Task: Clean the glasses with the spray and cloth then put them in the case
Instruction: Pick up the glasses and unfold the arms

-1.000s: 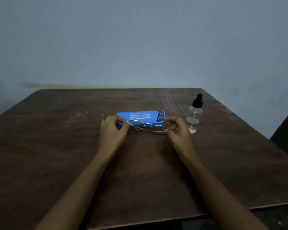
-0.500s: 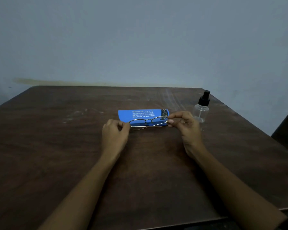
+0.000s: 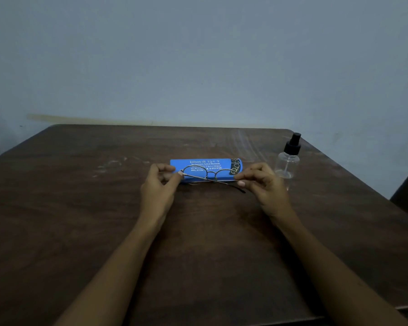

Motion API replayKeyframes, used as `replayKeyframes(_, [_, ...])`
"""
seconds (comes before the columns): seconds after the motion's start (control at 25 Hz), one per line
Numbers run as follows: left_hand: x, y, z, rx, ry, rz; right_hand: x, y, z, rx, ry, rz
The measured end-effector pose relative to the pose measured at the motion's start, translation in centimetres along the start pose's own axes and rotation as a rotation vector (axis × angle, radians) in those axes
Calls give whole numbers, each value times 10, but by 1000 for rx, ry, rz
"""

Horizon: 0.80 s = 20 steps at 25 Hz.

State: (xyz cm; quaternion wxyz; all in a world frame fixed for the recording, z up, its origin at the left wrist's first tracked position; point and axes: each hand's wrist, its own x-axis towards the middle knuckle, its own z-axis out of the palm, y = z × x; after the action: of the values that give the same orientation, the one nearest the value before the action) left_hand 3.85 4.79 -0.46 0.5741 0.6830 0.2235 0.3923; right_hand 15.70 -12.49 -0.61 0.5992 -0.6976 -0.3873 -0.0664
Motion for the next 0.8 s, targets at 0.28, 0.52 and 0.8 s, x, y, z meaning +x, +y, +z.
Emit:
replayKeyframes(0.28, [-5,1,-3,189,-174,188,-1,8,-6,-98,75,-53])
replayKeyframes(0.52, [-2,0,-7,293,-192,228,-2,6,-8,-20,32,27])
replayKeyframes(0.8, [-2,2,-11,394,-295,283,-3,3,-9,50,22,119])
